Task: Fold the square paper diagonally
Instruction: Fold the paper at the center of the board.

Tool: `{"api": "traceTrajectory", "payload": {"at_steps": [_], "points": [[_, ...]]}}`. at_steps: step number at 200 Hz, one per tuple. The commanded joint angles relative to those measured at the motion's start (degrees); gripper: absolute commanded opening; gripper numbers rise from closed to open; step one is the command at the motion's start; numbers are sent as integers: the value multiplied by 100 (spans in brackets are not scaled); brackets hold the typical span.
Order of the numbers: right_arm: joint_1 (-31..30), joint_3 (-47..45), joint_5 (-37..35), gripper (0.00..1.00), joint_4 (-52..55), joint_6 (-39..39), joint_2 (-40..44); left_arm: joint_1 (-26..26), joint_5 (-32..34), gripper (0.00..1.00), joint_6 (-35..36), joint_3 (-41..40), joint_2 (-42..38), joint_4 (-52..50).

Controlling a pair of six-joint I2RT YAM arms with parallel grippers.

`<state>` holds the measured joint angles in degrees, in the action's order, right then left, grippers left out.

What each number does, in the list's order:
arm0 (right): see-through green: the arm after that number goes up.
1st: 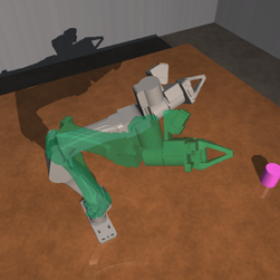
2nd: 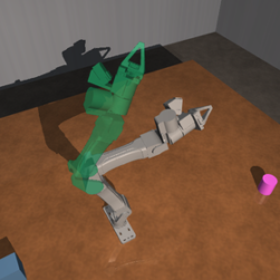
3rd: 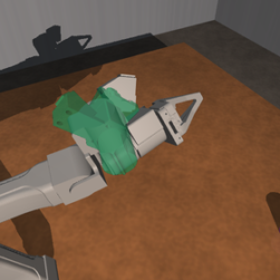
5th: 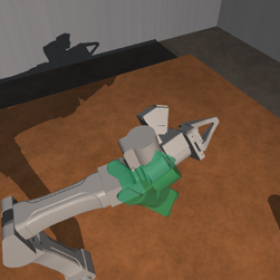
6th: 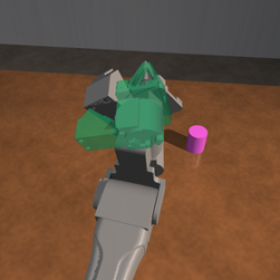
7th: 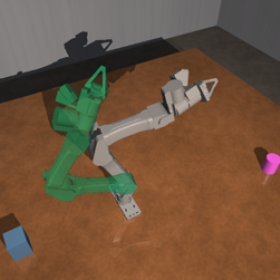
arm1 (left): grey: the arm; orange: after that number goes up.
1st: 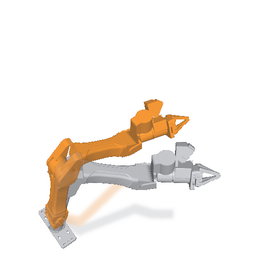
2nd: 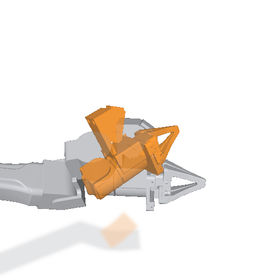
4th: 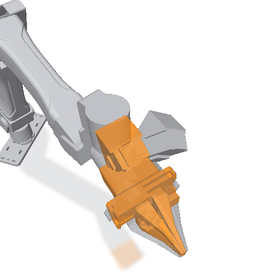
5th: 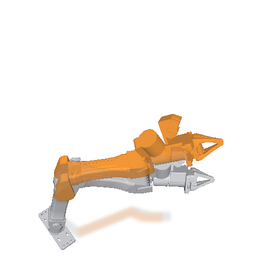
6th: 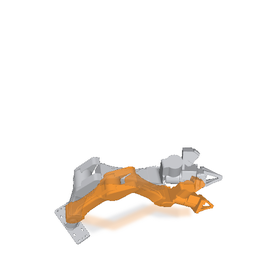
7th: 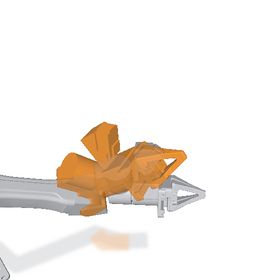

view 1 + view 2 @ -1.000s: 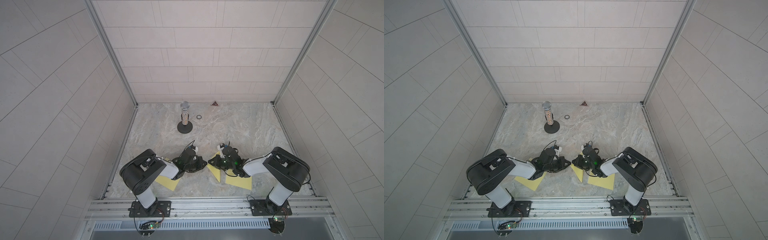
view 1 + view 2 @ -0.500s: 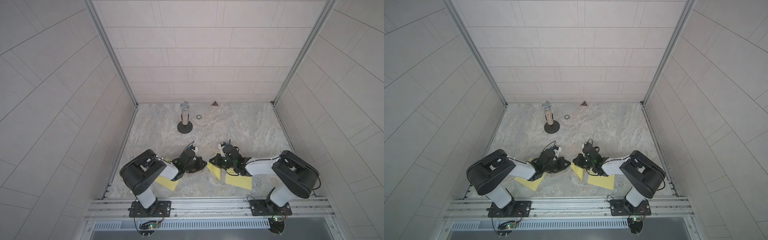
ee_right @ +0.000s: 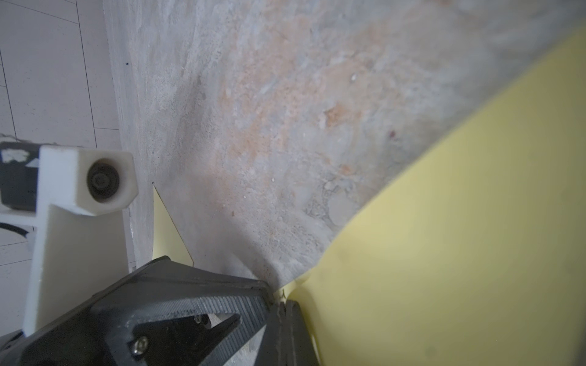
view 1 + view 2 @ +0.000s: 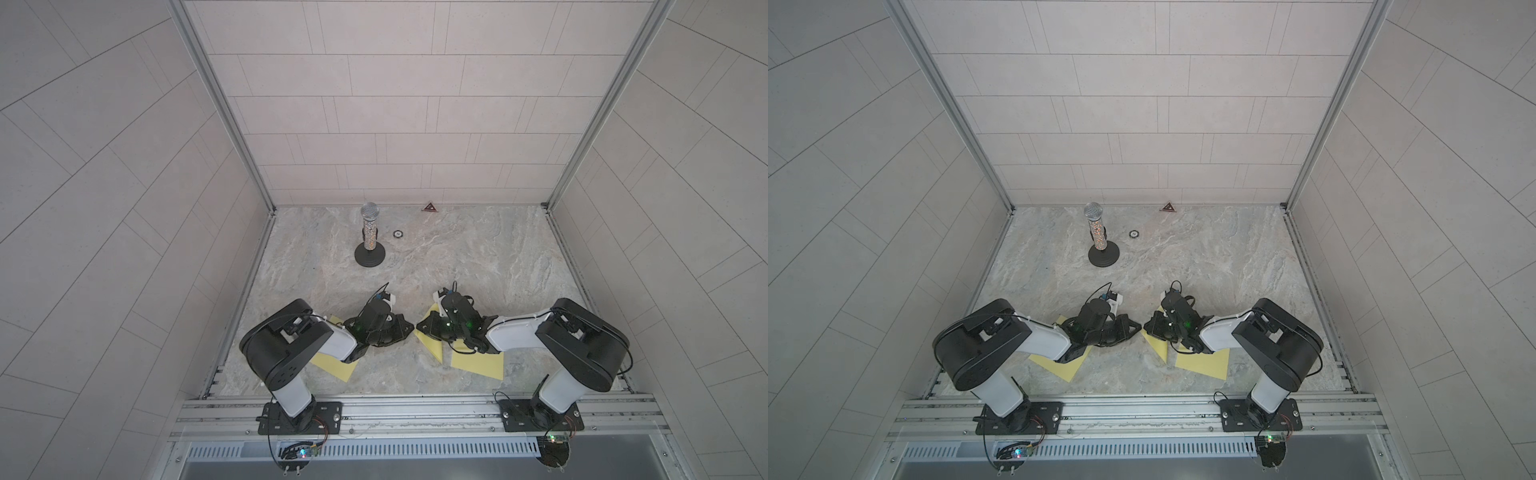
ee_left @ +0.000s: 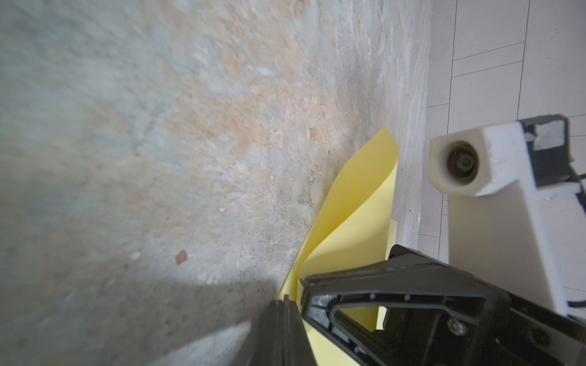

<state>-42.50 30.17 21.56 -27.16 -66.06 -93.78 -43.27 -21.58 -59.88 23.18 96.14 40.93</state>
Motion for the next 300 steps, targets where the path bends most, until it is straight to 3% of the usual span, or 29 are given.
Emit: {"api": "traceTrajectory", "payload": {"at_steps": [1, 300], "points": [[-39, 76, -90, 0, -76, 16, -53, -41, 107, 0, 106, -190, 125, -541], [-57, -190, -109, 0, -256, 60, -502, -75, 186, 0, 81, -261, 55, -550]]}}
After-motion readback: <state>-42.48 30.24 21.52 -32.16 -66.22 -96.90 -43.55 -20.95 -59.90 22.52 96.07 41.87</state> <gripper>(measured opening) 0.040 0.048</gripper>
